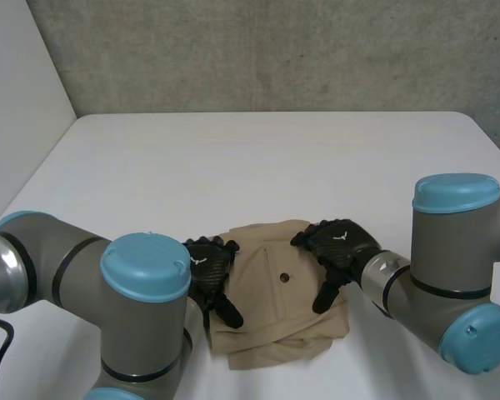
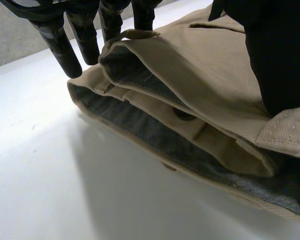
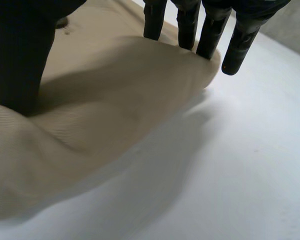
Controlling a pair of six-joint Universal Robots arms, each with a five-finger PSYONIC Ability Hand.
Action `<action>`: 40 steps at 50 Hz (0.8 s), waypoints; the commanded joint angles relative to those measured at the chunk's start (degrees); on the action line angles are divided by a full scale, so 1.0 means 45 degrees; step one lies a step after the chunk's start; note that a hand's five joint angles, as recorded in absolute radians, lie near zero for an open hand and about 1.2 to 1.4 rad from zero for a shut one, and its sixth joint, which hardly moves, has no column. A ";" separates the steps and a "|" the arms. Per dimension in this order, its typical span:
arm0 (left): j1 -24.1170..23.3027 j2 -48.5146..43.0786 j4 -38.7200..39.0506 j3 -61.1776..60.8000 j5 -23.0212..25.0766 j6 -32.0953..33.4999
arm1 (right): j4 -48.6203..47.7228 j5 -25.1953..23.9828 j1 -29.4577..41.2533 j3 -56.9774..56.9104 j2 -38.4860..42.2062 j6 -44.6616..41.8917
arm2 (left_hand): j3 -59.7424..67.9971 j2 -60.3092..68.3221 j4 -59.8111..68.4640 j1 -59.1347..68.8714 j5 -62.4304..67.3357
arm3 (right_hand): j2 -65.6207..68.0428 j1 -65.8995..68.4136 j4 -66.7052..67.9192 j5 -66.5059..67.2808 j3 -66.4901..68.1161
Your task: Fold the shorts.
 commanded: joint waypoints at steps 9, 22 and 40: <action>0.1165 0.4103 -0.0677 0.2084 0.0168 0.0122 | -0.1229 0.2114 -0.0014 -0.1448 -0.3511 0.1428 | -0.0079 0.0055 0.0032 0.0199 -0.0200 | -0.0590 0.0263 -0.0770 -0.0881 -0.0287; 0.4861 0.5809 -0.5642 0.4120 0.4055 -0.0171 | 0.1700 0.3171 -0.1283 -0.3208 -0.5037 0.1801 | -0.0228 -0.0093 -0.0117 0.0050 -0.0349 | -0.0590 0.0263 -0.0770 -0.0881 -0.0287; 0.5076 0.6083 -0.5408 0.3846 0.4133 -0.0327 | 0.1681 0.3132 -0.1636 -0.2719 -0.5896 0.1918 | -0.0500 -0.0366 -0.0389 -0.0222 -0.0622 | -0.0590 0.0263 -0.0770 -0.0881 -0.0287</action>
